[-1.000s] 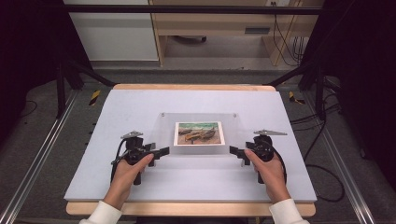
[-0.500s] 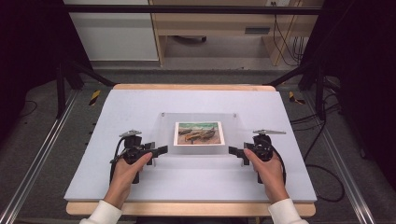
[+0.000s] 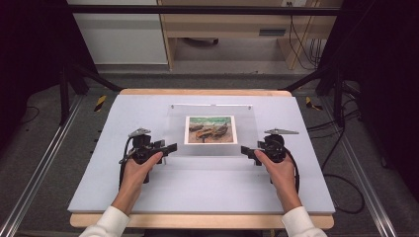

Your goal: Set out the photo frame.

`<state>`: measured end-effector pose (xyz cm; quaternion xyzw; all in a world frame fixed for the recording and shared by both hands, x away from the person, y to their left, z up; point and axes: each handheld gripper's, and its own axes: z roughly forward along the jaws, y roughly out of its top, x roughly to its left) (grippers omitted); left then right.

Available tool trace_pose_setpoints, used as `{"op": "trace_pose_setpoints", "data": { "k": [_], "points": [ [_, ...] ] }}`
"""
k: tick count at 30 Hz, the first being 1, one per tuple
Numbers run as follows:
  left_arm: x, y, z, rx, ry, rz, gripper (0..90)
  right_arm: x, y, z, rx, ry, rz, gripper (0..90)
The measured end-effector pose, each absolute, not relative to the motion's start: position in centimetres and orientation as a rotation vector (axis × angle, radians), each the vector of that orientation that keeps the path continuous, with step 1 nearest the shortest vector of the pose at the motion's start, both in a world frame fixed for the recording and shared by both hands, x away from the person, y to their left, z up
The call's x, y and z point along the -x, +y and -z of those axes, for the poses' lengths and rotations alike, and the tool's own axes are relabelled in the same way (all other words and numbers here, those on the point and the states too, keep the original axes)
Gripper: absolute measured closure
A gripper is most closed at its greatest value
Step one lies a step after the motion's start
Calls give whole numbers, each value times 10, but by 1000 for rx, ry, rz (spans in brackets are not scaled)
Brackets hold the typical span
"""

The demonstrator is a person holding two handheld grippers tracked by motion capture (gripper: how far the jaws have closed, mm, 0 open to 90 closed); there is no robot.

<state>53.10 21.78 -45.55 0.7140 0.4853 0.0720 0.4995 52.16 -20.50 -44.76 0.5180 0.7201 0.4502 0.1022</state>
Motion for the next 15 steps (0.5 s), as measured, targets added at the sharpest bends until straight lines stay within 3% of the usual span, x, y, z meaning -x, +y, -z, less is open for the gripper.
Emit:
{"op": "trace_pose_setpoints", "data": {
  "k": [15],
  "points": [
    [-511,222,453,-1732,1138,-236,365,-504,-205,443,-1418,2132,-1285,248]
  ]
}}
